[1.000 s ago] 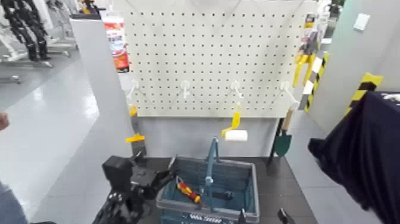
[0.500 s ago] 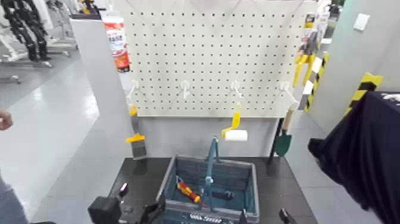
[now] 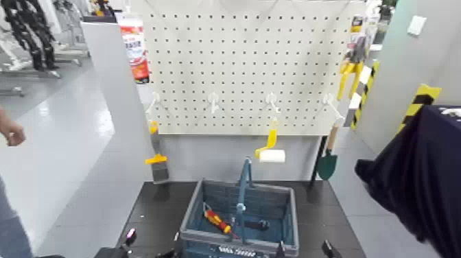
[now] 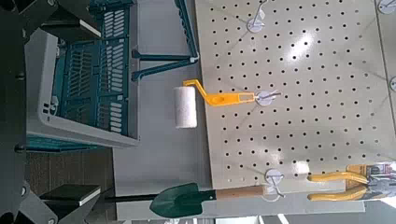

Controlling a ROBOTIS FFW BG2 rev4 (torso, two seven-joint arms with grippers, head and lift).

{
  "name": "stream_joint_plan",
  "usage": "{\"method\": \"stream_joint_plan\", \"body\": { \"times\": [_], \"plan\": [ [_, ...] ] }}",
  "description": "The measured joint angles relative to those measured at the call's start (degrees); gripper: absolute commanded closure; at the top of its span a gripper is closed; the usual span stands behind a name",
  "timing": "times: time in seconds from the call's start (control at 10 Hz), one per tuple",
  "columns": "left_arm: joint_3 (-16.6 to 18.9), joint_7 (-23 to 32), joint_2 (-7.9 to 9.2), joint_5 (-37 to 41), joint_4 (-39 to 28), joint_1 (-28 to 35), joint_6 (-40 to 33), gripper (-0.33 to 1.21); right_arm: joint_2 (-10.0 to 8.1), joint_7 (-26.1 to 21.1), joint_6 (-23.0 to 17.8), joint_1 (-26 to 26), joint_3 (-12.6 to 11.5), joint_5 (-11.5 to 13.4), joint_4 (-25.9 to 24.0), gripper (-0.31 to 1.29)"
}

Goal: Put the red screwdriver into the crate.

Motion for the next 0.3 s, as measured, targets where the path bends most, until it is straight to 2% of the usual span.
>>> {"method": "stream_joint_plan", "body": {
  "times": [0.3],
  "plan": [
    [0.4,0.1,-0.36,-0.6,-0.6,0.9,-0.3,0.09,0.01,-0.2,0.8,0.2,-0.3,0.3,-0.4,0.14]
  ]
}}
